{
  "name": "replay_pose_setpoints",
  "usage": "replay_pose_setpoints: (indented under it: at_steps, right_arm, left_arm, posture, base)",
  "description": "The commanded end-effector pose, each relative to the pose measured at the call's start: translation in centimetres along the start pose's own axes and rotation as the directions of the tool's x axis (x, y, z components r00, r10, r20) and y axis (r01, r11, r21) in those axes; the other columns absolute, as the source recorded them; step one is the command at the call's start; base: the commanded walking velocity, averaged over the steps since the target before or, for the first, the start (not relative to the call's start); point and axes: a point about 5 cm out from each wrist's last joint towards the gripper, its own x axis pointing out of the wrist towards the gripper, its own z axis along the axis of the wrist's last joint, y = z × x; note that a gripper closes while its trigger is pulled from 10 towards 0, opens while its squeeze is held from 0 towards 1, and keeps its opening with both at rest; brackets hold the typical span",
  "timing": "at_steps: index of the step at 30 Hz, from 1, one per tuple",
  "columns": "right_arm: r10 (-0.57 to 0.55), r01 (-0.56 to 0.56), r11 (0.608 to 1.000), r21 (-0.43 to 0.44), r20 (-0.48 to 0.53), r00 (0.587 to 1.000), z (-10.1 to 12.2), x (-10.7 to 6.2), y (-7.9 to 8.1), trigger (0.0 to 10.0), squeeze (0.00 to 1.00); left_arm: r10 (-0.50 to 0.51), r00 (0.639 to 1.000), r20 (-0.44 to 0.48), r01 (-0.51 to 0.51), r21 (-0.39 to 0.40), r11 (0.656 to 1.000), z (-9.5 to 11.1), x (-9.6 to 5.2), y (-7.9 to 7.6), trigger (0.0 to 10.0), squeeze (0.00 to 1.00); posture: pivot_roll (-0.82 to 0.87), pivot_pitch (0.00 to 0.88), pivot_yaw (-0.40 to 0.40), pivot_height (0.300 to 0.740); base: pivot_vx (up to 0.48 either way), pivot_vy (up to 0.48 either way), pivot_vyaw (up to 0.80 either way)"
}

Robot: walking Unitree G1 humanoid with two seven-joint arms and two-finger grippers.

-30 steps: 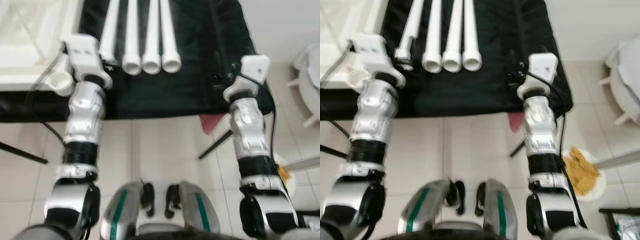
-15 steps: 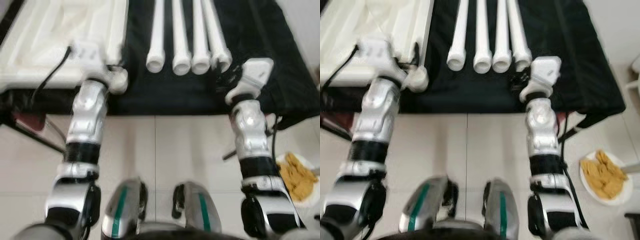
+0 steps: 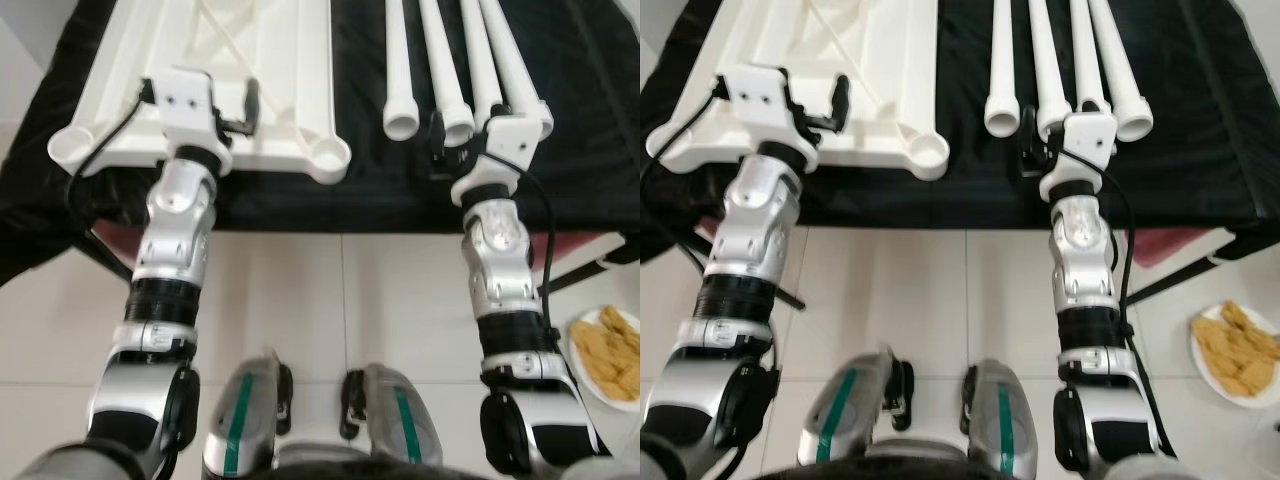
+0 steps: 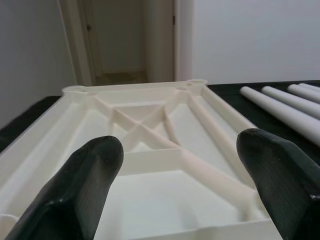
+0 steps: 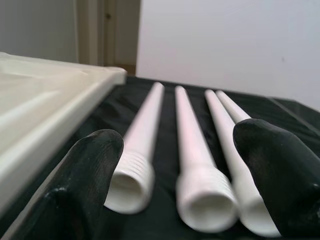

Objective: Building children table

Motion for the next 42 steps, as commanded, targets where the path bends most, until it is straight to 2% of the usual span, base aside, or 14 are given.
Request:
replay_pose_setpoints:
  at_steps: [1,6,11,16,21,28,38,42]
  right_arm:
    - [-0.019,0.019,1.0,-0.002,-0.024,1.0,-0.4,-0.2,-0.6,10.0,0.0]
    - [-0.019,0.019,1.0,-0.015,-0.017,1.0,-0.1,0.3,-0.8,10.0,0.0]
    - [-0.017,0.016,1.0,-0.026,-0.014,1.0,0.1,0.7,-0.9,10.0,0.0]
    - [-0.017,0.017,1.0,-0.025,-0.007,1.0,0.3,0.8,-0.9,10.0,0.0]
    - [-0.02,0.02,1.0,-0.024,-0.006,1.0,0.3,0.8,-0.9,10.0,0.0]
    - [-0.027,0.026,0.999,-0.023,-0.007,1.0,0.2,0.8,-1.0,10.0,0.0]
    - [-0.034,0.033,0.999,-0.025,-0.009,0.999,0.2,0.8,-1.0,10.0,0.0]
    - [-0.033,0.033,0.999,-0.026,-0.009,0.999,0.2,0.8,-1.0,10.0,0.0]
  left_arm:
    - [-0.019,1.0,0.012,0.019,0.006,1.0,0.3,0.2,-0.4,10.0,0.0]
    - [-0.09,0.996,0.024,0.09,0.021,0.996,0.7,0.4,-0.8,10.0,0.0]
    - [-0.108,0.993,0.044,0.108,-0.001,0.994,1.0,0.5,-0.9,10.0,0.0]
    - [-0.085,0.996,0.019,0.084,0.044,0.995,0.9,1.1,-1.2,10.0,0.0]
    - [-0.049,0.999,0.024,0.048,0.037,0.998,1.0,1.3,-1.2,10.0,0.0]
    - [-0.047,0.999,0.024,0.046,0.032,0.998,1.2,1.4,-0.9,10.0,0.0]
    - [-0.031,0.999,0.033,0.029,0.064,0.998,1.4,1.7,-0.4,10.0,0.0]
    - [-0.015,0.999,0.048,0.012,0.046,0.999,1.5,1.7,-0.4,10.0,0.0]
  posture:
    - [0.04,0.012,-0.009,0.74]
    - [0.03,0.029,-0.016,0.74]
    - [0.03,0.033,-0.015,0.74]
    - [0.03,0.033,-0.008,0.74]
    - [0.02,0.028,-0.002,0.74]
    - [0.02,0.024,0.002,0.74]
    - [0.02,0.016,0.004,0.74]
    - [0.02,0.009,0.006,0.74]
  base:
    - [0.0,0.0,0.0]
    - [0.0,0.0,0.0]
    - [0.0,0.0,0.0]
    - [0.0,0.0,0.0]
    - [0.0,-0.058,0.0]
    - [0.0,-0.292,0.0]
    - [0.0,-0.249,0.0]
    - [0.0,0.0,0.0]
